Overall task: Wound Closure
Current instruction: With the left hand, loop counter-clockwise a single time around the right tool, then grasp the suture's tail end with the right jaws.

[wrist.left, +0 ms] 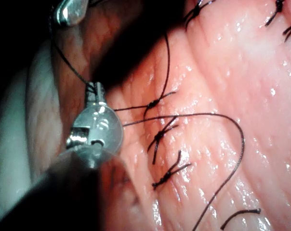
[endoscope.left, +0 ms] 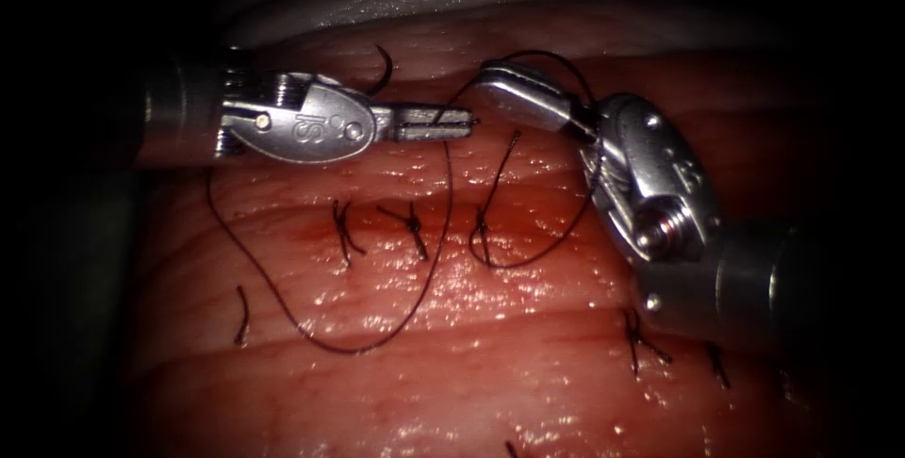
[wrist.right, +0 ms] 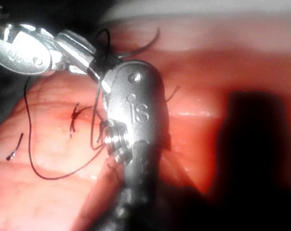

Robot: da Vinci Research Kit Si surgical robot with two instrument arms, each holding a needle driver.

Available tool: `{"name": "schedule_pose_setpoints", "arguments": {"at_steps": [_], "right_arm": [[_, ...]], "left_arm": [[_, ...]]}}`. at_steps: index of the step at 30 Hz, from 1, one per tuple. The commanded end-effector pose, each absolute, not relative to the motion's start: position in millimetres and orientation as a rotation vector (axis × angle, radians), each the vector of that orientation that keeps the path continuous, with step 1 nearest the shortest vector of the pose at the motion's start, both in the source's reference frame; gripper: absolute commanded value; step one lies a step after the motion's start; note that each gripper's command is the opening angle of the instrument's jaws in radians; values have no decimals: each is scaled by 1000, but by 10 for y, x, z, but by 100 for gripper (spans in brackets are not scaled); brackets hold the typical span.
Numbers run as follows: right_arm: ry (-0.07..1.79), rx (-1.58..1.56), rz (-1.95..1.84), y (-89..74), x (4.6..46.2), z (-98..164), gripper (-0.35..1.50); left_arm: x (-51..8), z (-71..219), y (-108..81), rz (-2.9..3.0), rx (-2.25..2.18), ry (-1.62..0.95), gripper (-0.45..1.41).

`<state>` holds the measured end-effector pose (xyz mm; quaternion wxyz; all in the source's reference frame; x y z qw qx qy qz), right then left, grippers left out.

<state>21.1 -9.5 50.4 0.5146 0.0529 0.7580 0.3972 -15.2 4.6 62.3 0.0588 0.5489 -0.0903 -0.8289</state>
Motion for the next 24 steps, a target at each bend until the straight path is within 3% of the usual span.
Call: {"name": "schedule_pose_setpoints", "arguments": {"at_steps": [1, 8, 13, 18, 22, 24], "right_arm": [[1815, 85, 958, -94, 220, 509, -35], [1657, -64, 1122, -101, 221, 519, -35], [1546, -95, 1286, -107, 223, 520, -18], [1391, -72, 1430, -111, 219, 522, -20], [1303, -21, 1493, -114, 218, 535, 36], [1269, -12, 1506, -117, 217, 546, 53]], "left_arm": [[-159, 628, 44, -2511, 1654, -276, -45], [-160, 616, 16, -2508, 1639, -279, -45], [-169, 608, -6, -2515, 1608, -272, -45], [-173, 602, -28, -2524, 1578, -291, -45], [-173, 599, -43, -2527, 1558, -302, -45], [-174, 598, -49, -2536, 1541, -307, -45]]}}
